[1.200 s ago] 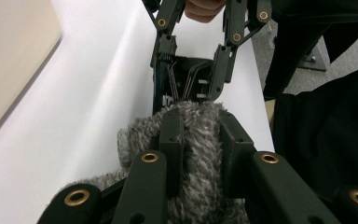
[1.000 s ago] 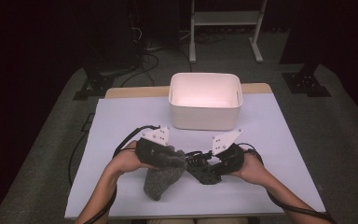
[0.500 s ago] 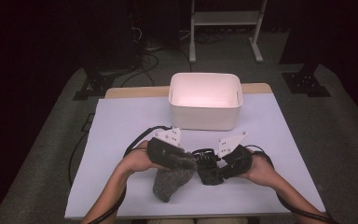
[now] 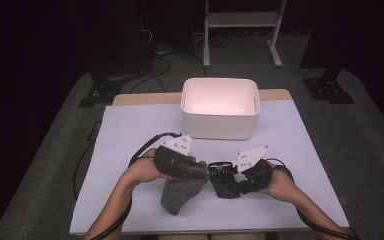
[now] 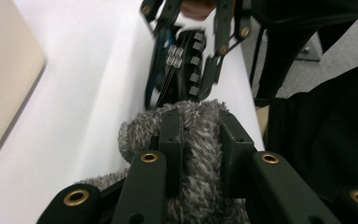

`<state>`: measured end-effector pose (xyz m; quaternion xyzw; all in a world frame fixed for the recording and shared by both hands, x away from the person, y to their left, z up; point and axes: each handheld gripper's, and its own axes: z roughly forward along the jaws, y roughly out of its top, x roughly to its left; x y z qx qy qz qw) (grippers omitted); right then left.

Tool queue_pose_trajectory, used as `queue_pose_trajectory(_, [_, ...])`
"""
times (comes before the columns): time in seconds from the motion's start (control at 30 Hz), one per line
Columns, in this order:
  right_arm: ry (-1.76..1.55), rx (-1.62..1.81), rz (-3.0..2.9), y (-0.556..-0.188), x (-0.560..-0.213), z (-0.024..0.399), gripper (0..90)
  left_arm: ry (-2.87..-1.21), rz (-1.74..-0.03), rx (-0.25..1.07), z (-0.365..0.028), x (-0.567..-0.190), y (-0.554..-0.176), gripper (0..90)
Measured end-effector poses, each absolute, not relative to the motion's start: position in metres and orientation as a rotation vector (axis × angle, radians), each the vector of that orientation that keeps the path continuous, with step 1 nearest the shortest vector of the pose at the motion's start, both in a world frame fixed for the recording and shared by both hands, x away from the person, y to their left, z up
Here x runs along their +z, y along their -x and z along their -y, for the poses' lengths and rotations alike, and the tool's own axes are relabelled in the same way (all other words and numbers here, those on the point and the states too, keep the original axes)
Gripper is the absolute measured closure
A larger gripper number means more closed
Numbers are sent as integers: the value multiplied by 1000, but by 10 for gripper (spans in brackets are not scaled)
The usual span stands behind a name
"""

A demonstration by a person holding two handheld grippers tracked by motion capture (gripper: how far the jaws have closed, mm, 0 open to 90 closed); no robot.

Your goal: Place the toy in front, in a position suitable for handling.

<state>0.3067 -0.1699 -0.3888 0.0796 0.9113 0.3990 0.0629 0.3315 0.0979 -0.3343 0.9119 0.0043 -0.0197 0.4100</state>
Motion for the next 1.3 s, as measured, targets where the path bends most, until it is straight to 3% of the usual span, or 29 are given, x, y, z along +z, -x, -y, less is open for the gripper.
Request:
queue_pose_trajectory(0.3, [-280, 1324, -2691, -303, -397, 177, 555, -2335, 15, -57, -80, -339, -336, 742])
queue_pose_trajectory(1.0, [-260, 1399, -2690, -306, -396, 161, 558, -2308, 3, -28, -97, -321, -334, 748])
queue_pose_trajectory(1.3, [-266, 1423, -2674, -303, -398, 163, 557, -2322, 35, -50, -77, -320, -336, 749])
